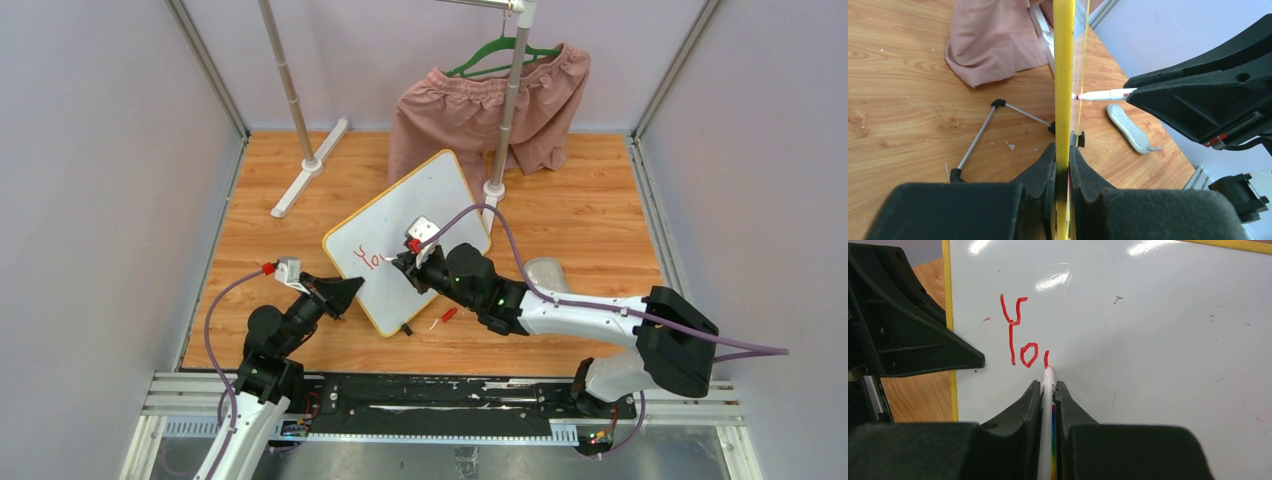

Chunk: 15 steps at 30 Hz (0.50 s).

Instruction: Write a sentence on the whiteboard

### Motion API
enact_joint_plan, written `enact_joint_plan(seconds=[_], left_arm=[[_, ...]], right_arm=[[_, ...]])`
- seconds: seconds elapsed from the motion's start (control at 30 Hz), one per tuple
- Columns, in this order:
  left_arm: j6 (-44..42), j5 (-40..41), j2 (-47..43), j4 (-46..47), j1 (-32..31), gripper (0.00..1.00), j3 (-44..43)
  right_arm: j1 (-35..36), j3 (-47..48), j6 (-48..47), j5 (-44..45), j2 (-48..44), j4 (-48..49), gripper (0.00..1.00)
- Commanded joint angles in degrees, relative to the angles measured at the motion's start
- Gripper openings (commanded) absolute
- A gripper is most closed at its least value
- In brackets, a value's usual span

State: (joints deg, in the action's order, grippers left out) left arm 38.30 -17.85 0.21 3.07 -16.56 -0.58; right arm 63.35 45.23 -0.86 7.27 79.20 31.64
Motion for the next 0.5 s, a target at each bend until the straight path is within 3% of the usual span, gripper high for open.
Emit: enact_joint_plan(seconds=[0.0, 0.47], left_arm=[[-3.31, 0.18, -3.81, -5.53, 0.33, 0.0, 2.6], [-3.34, 0.02, -3.81, -5.36, 0.37, 0.0, 2.7]], right_arm=[[-0.59, -0.65, 0.13, 2.73, -1.15, -1.06, 0.0], [-1.74, 3.36, -1.13, 2.45, 0.34, -1.6, 0.0]])
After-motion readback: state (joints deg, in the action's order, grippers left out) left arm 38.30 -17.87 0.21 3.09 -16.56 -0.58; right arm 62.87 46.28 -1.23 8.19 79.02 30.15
